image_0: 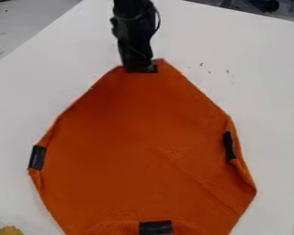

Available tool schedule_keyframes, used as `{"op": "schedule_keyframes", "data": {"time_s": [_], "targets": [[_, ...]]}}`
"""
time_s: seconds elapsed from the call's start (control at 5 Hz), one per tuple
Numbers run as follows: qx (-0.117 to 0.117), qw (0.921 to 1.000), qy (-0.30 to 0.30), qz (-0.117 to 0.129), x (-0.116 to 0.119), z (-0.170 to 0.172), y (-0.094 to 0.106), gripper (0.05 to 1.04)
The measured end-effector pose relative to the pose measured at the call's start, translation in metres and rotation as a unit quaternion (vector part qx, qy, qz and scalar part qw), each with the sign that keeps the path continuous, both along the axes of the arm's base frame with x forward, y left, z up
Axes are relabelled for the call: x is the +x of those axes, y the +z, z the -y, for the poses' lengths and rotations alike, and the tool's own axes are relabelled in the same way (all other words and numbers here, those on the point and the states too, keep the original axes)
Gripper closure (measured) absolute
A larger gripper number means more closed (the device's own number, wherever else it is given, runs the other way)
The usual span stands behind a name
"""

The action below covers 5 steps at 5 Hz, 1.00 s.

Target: Fold the cloths from top to center

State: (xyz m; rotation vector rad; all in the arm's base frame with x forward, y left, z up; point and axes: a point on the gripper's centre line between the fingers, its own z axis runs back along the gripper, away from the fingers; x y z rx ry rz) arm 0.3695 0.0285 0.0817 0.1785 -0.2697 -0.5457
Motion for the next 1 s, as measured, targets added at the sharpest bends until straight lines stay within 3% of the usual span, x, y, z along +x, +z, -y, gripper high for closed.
{"op": "schedule_keyframes", "data": {"time_s": [0.2,0.4,0.6,0.8,1.0], "targets": [[0.013,0.9995,0.022,0.018,-0.029,0.018,0.013,1.022],[-0.037,0.998,0.05,0.01,-0.076,0.036,-0.004,1.022],[-0.072,0.9964,0.043,0.015,-0.11,0.049,-0.026,0.998],[-0.087,0.9953,0.037,0.021,-0.129,0.054,-0.034,0.837],[-0.087,0.9957,0.025,0.019,-0.131,0.056,-0.031,0.562]]}}
